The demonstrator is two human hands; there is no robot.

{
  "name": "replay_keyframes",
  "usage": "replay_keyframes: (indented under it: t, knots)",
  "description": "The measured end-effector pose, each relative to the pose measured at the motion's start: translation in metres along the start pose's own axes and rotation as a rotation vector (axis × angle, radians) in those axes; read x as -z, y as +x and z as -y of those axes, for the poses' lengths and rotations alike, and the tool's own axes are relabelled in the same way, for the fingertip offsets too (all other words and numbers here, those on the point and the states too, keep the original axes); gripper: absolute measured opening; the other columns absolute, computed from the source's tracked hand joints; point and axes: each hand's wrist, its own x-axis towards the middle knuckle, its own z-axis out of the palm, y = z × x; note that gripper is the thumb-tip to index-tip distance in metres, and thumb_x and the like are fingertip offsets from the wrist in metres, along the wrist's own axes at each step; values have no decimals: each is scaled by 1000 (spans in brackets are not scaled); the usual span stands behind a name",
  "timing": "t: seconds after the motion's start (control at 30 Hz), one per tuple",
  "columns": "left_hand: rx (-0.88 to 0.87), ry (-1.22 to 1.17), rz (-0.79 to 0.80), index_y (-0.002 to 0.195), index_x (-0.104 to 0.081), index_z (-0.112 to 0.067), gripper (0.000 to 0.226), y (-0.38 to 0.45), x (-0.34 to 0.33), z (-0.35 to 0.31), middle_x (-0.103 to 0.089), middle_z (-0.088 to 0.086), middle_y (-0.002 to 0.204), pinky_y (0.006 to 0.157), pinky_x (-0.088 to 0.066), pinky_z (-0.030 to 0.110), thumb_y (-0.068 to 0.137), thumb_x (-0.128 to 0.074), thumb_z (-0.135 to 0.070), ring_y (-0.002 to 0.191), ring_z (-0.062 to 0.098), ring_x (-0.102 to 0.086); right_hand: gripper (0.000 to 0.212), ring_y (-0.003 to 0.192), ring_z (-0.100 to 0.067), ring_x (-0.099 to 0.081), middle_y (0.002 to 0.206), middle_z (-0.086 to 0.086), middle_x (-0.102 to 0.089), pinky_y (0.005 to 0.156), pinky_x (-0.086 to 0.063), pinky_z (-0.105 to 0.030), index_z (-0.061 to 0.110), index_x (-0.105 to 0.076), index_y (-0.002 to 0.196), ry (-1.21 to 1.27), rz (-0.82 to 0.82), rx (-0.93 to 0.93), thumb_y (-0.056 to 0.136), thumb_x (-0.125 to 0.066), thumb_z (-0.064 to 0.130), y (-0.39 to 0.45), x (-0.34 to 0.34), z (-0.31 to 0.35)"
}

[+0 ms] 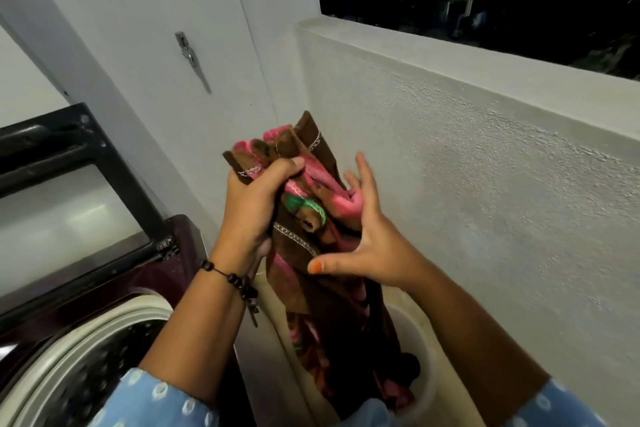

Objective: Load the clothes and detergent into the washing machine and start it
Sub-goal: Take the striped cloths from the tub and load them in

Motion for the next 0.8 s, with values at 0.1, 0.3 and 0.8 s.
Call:
replay_keyframes:
  t: [0.1, 0.3, 0.8]
  knots:
    - [1, -129, 32, 88, -66, -2, 13, -5, 3, -7, -68, 12, 78, 73, -58, 37, 74, -66, -3, 70, 26, -67, 142, 141, -4, -31, 157, 6, -29, 116, -33, -37, 26, 6, 154, 67, 24, -20, 53, -93, 44, 7, -37, -21]
    - [170, -454, 32, 96, -67, -5, 19, -17, 32, -13, -67, 14, 90, 87, -54, 43, 78, -67, -10, 83, 28, -66, 58, 106, 0, -64, 105, 24, -70, 89, -49, -17, 31, -59, 112, 214, -276, 76, 68, -84, 4, 12, -80, -17]
    - [-449, 1252, 459, 149, 21, -41, 134, -50, 133, -61, 27, -11, 159, 115, 12, 62, 58, -74, -71, 143, 11, 34, 32, 83, -21, -64, 90, 4, -67, 68, -53, -33, 37, -62, 109, -873, -89, 2, 78, -67, 35, 32, -92, 56]
